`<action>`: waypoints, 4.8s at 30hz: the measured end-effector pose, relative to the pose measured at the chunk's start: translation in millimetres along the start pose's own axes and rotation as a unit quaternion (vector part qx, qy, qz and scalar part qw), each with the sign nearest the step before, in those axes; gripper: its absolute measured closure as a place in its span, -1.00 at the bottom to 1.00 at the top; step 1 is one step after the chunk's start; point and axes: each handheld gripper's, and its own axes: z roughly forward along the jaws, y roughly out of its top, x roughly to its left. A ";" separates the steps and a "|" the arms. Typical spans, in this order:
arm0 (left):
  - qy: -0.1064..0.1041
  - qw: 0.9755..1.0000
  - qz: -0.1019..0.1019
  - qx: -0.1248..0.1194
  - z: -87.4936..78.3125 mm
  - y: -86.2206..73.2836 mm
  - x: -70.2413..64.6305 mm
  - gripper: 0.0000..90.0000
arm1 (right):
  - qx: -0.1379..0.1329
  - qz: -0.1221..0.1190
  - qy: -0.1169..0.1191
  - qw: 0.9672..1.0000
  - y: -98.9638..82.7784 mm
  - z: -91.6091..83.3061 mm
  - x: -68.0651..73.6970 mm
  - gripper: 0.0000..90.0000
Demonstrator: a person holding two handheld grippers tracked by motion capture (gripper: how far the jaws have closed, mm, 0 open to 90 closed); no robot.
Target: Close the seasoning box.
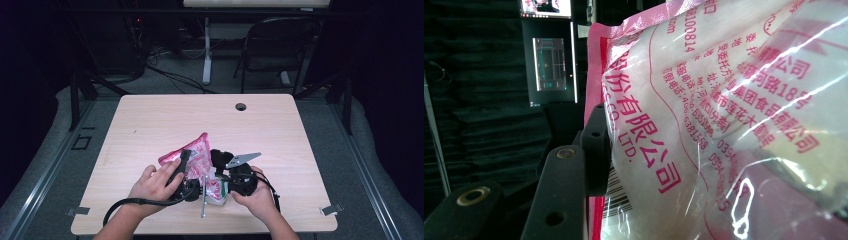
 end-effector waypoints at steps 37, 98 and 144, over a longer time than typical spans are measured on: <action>0.001 1.000 0.003 -0.003 -0.6 1.9 0.8 0.29 | 0.001 0.004 0.002 1.000 -0.4 2.3 -0.5 1.00; 0.006 1.000 0.014 -0.005 -2.1 4.7 3.1 0.29 | 0.002 0.000 0.002 1.000 0.1 2.7 0.4 1.00; 0.003 1.000 0.017 -0.010 -2.6 8.0 5.6 0.26 | 0.010 -0.002 0.007 1.000 0.0 2.6 1.8 1.00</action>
